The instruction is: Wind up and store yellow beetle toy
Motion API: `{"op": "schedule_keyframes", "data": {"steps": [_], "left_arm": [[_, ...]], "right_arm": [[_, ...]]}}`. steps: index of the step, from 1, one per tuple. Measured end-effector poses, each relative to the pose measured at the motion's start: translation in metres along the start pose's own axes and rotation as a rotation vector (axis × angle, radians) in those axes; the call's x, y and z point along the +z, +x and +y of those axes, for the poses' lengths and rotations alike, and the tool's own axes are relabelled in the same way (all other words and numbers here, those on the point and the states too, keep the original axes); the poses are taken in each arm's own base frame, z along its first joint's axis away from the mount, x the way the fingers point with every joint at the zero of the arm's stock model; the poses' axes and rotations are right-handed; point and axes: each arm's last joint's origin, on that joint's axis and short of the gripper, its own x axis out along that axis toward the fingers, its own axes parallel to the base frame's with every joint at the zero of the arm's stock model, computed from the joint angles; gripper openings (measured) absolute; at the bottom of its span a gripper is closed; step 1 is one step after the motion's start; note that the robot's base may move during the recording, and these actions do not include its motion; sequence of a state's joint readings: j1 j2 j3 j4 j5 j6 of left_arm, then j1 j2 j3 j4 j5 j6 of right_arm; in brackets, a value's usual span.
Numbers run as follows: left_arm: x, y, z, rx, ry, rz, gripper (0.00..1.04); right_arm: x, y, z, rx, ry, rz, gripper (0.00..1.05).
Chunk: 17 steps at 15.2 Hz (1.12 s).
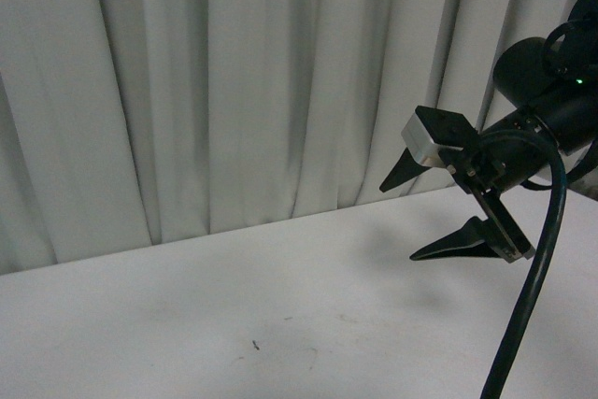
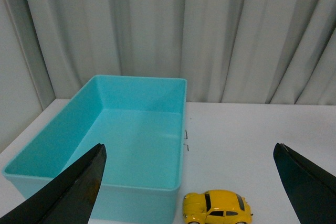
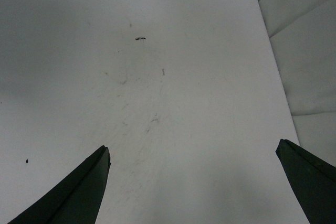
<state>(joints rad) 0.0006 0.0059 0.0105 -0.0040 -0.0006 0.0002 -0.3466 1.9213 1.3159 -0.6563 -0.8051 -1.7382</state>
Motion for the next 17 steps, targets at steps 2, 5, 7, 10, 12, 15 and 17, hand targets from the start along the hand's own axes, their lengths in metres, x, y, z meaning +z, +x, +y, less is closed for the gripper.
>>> {"op": "schedule_keyframes", "data": {"steps": [2,5,7,10,12,15,17], "left_arm": [[0.000,0.000,0.000,0.000,0.000,0.000,0.98],[0.000,0.000,0.000,-0.001,0.000,0.000,0.98],[0.000,0.000,0.000,0.000,0.000,0.000,0.98],[0.000,0.000,0.000,0.000,0.000,0.000,0.98],[0.000,0.000,0.000,0.000,0.000,-0.001,0.98],[0.000,0.000,0.000,0.000,0.000,0.000,0.98],[0.000,0.000,0.000,0.000,0.000,0.000,0.98]], "right_arm": [[0.017,-0.010,0.008,-0.011,-0.022,-0.020,0.98],[0.073,-0.008,0.065,-0.762,0.175,0.178,0.65],[0.113,-0.039,0.106,-1.048,0.534,-0.106,0.41],[0.128,-0.053,0.152,-1.107,0.781,-0.368,0.04],[0.123,-0.035,0.175,-1.059,0.837,-0.354,0.02],[0.119,-0.037,0.196,-1.078,0.841,-0.383,0.02],[0.114,-0.035,0.207,-1.073,0.846,-0.375,0.02]]}}
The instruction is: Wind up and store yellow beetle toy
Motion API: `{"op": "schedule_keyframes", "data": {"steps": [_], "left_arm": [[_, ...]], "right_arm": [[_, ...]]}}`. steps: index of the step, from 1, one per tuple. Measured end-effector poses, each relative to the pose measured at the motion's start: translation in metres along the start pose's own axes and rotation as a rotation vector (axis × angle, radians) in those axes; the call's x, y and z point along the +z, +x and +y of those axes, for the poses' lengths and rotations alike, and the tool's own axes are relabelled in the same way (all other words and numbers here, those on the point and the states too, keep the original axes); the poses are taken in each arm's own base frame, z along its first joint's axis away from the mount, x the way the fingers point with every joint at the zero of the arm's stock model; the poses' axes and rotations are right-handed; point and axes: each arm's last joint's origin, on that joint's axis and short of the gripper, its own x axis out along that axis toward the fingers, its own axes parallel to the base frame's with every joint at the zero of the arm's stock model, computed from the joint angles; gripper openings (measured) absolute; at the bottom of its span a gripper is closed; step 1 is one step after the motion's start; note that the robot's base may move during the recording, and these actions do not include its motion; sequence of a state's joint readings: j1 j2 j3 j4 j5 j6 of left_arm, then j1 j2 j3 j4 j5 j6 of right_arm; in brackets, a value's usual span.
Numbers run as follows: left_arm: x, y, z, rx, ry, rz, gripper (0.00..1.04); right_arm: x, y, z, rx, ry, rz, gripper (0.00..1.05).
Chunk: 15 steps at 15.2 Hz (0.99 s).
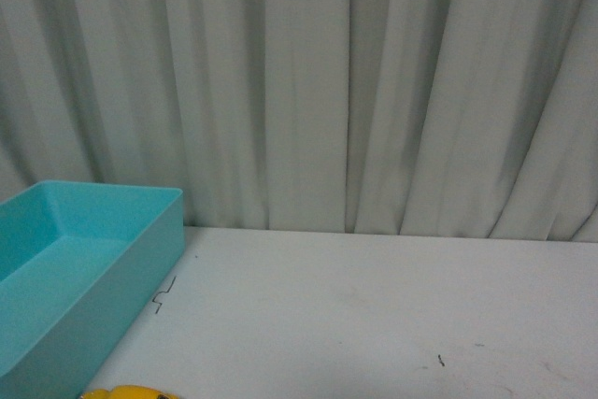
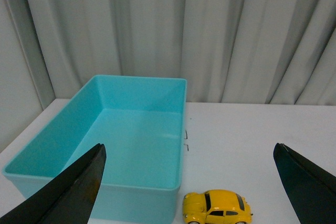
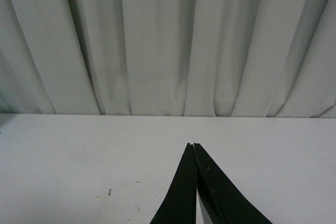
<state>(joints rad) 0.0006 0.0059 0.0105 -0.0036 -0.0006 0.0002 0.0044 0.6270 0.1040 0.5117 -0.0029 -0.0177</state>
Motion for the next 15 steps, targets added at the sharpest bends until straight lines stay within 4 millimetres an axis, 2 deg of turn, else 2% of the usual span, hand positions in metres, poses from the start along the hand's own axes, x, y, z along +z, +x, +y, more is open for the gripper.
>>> {"op": "schedule_keyframes", "data": {"steps": [8,15], "left_arm": [[0.000,0.000,0.000,0.000,0.000,0.000,0.98],[0.000,0.000,0.000,0.000,0.000,0.000,0.98]], "right_arm": [[-0.019,-0.023,0.000,-0.001,0.003,-0.008,0.02],[-0.018,-0.035,0.000,-0.001,0.003,-0.021,0.02]]}}
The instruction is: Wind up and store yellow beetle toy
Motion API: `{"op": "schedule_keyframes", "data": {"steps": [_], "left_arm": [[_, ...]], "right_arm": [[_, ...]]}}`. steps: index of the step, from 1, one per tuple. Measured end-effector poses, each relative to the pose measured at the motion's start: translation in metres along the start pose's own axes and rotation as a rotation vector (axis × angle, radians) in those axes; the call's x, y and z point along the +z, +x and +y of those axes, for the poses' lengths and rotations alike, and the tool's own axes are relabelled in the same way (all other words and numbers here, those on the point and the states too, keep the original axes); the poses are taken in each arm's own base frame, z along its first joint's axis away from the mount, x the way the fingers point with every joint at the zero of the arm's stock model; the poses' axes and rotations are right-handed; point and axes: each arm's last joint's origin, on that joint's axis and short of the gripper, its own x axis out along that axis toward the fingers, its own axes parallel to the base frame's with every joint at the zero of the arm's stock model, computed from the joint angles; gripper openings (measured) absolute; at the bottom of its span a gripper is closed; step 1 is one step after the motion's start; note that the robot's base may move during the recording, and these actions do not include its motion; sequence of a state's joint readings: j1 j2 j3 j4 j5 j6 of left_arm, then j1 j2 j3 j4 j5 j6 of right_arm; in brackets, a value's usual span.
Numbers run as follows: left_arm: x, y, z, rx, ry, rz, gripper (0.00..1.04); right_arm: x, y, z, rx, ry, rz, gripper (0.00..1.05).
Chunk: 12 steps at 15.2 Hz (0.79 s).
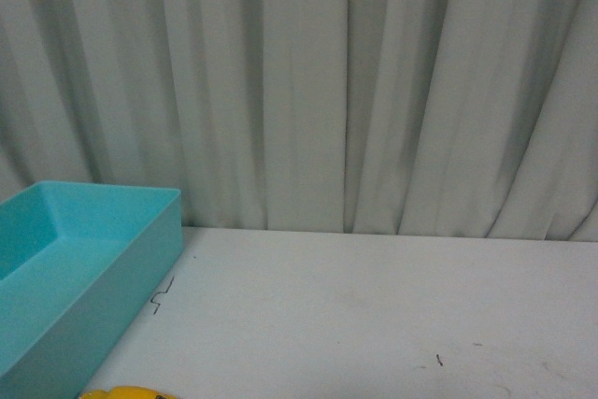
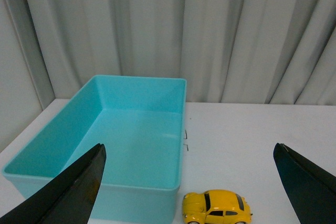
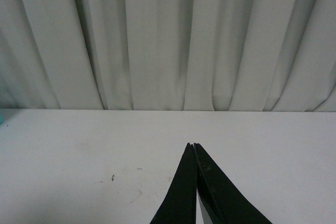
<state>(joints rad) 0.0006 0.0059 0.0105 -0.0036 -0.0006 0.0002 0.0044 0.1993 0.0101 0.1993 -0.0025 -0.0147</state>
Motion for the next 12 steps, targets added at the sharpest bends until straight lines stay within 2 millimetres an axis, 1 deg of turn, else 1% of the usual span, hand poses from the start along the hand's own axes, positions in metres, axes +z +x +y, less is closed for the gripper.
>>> {"op": "schedule_keyframes", "data": {"steps": [2,3,4,7,9,12], "left_arm": [[0.000,0.000,0.000,0.000,0.000,0.000,0.98],[0.000,0.000,0.000,0.000,0.000,0.000,0.98],[0.000,0.000,0.000,0.000,0.000,0.001,0.98],[0.000,0.000,0.000,0.000,0.000,0.000,0.98],[0.000,0.000,0.000,0.000,0.000,0.000,0.98],[0.000,0.000,0.000,0.000,0.000,0.000,0.98]], "right_arm": [[0.000,-0.002,0.000,0.000,0.000,0.001,0.02],[-0.006,-0.008,0.000,0.002,0.000,0.052,0.02],[-0.002,-0.013,0.000,-0.002,0.000,-0.005,0.02],[-0.003,-0.013,0.000,-0.003,0.000,0.005,0.03],[-0.003,-0.013,0.000,-0.003,0.000,0.006,0.18],[-0.003,-0.013,0.000,-0.003,0.000,0.006,0.52]]}}
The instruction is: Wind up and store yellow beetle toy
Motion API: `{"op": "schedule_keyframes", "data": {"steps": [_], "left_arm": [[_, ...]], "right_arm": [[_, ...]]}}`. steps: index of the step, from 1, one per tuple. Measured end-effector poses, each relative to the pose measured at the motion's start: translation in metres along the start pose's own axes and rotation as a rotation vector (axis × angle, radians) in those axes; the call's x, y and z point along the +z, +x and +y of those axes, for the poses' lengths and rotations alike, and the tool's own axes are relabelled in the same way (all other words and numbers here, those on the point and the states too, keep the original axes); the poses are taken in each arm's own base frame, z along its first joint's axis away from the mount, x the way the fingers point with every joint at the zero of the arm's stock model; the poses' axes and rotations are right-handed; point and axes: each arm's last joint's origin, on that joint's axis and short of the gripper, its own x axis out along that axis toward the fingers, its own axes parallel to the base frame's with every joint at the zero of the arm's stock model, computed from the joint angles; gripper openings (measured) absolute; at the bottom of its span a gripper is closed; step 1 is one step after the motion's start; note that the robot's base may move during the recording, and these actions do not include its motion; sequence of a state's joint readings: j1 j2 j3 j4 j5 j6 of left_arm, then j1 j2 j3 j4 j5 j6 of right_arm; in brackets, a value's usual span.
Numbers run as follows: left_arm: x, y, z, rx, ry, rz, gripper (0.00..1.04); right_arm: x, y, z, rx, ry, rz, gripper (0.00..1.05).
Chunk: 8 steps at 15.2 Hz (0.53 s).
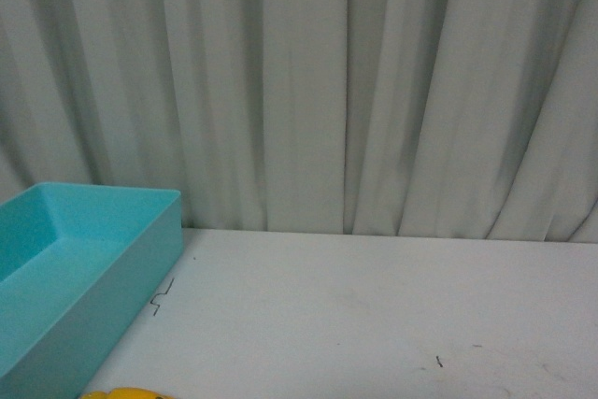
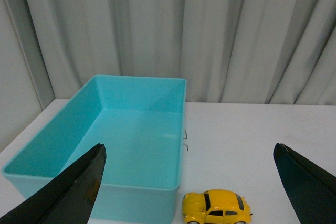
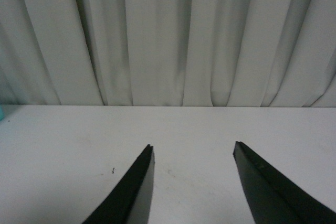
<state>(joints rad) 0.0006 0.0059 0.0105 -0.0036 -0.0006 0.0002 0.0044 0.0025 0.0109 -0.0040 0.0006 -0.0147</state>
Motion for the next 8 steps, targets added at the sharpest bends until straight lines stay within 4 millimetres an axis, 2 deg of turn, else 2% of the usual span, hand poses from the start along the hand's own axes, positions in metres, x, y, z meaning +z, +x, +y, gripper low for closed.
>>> {"op": "schedule_keyframes", "data": {"steps": [3,4,5,7,8], "left_arm": [[0.000,0.000,0.000,0.000,0.000,0.000,0.98],[-0.001,-0.001,0.000,0.028,-0.040,0.112,0.98],[0.006,0.012,0.000,0.082,-0.127,0.227,0.98],[0.027,0.040,-0.002,0.075,-0.195,0.189,0.98],[0.037,0.066,-0.006,0.037,-0.192,0.161,0.98]], "right_arm": [[0.000,0.000,0.000,0.000,0.000,0.000,0.77],[0.000,0.000,0.000,0.000,0.000,0.000,0.99],[0.000,0.000,0.000,0.001,0.001,0.000,0.98],[0.000,0.000,0.000,0.000,0.001,0.000,0.98],[0.000,0.000,0.000,0.001,0.001,0.000,0.98]]}}
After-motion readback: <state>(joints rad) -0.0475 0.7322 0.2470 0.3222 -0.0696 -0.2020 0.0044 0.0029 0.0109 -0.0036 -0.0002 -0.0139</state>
